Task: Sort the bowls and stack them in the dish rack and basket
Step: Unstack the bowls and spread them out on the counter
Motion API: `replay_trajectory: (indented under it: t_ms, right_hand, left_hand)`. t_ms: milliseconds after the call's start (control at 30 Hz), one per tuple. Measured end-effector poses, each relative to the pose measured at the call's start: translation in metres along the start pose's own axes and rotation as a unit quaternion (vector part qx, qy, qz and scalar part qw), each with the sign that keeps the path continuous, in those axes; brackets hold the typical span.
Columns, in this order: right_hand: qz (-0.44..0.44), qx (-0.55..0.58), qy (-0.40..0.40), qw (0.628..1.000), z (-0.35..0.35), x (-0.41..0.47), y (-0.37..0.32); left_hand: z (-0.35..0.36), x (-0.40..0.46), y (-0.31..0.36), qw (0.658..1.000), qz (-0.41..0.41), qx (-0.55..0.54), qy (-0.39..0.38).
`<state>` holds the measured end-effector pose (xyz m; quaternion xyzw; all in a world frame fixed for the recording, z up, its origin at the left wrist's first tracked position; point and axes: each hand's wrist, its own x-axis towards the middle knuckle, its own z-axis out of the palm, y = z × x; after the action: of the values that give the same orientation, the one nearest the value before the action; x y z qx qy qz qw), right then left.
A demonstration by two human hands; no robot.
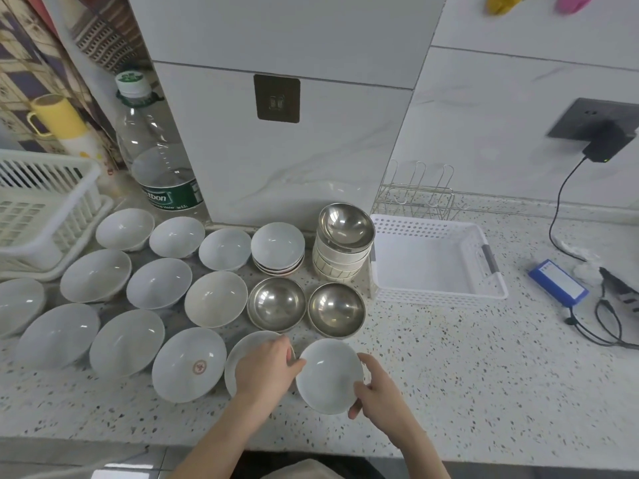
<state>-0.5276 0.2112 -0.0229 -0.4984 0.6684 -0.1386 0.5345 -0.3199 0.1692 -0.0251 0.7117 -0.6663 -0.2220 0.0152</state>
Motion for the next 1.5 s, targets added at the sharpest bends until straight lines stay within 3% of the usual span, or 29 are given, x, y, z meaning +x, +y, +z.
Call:
replay_trajectory:
  t_ms: [300,500,933,1033,1133,1500]
  right_hand:
    - [0.016,0.023,0.000,1.000,0.000,0.004,0.000]
    - [0.028,-0.007,-0.029,0.999,-0.005,0.006,0.002]
    - [0.065,-0.060,-0.008,0.996,-0.008,0.006,-0.004]
    - [0.062,-0.082,0.058,0.993,-0.017,0.012,-0.010]
    - [0.056,-0.028,0.103,0.993,-0.027,0.027,-0.024]
    - [0.090,0.014,0.091,0.992,-0.025,0.044,-0.046]
  left_hand:
    - [0.000,0.009,0.001,1.000,0.017,0.026,-0.005]
    - [0.002,0.009,0.002,1.000,0.022,0.015,-0.014]
    - [0.001,0.008,-0.004,0.999,0.023,-0.026,-0.012]
    - [0.000,0.006,-0.006,0.998,0.017,-0.052,-0.001]
    - [-0.004,0.006,-0.010,0.997,0.007,-0.077,0.017]
    - [-0.032,0.039,-0.036,0.966,-0.044,-0.254,0.023]
